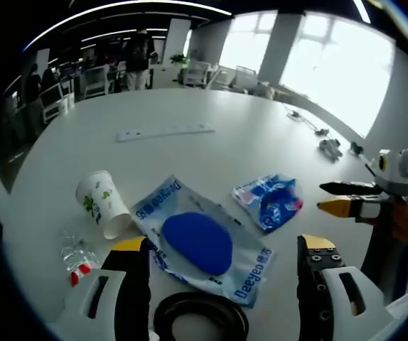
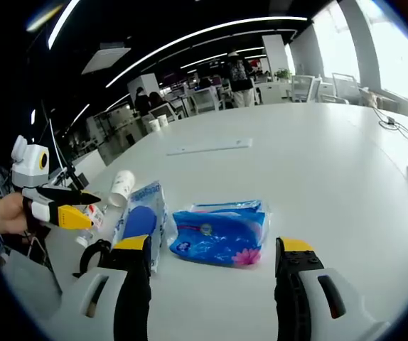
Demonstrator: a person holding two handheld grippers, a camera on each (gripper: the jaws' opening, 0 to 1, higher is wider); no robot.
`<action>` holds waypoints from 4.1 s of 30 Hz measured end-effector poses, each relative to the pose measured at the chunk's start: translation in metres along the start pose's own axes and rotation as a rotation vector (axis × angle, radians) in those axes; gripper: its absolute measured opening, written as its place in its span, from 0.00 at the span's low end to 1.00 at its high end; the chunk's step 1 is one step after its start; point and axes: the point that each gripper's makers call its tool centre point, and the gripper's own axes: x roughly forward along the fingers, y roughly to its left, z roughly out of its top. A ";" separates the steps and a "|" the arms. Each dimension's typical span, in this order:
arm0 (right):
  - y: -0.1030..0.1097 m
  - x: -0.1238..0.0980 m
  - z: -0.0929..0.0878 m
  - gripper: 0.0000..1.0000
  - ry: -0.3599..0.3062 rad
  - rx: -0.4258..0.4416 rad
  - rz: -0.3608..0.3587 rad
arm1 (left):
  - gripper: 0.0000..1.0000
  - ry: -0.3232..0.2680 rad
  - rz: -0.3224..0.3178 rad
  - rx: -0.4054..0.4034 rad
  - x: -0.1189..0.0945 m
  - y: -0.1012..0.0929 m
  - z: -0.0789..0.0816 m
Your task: Arrange the tabletop items into an orderly group along one side of the table until the central work area is clear of visible clutter.
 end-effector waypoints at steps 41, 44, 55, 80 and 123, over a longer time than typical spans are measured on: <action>0.064 -0.017 -0.029 0.66 0.005 0.011 -0.042 | 0.76 -0.011 -0.033 0.005 -0.056 0.048 -0.023; 0.068 -0.016 -0.030 0.66 0.010 0.013 -0.040 | 0.76 -0.015 -0.035 0.003 -0.057 0.050 -0.023; 0.078 -0.012 -0.026 0.65 0.016 0.000 -0.023 | 0.75 -0.027 -0.041 -0.017 -0.062 0.058 -0.023; 0.132 0.016 -0.024 0.65 0.038 -0.047 0.080 | 0.74 -0.049 0.026 -0.077 -0.090 0.104 -0.034; 0.238 0.071 -0.034 0.62 0.110 -0.130 0.279 | 0.72 -0.065 0.114 -0.188 -0.126 0.166 -0.065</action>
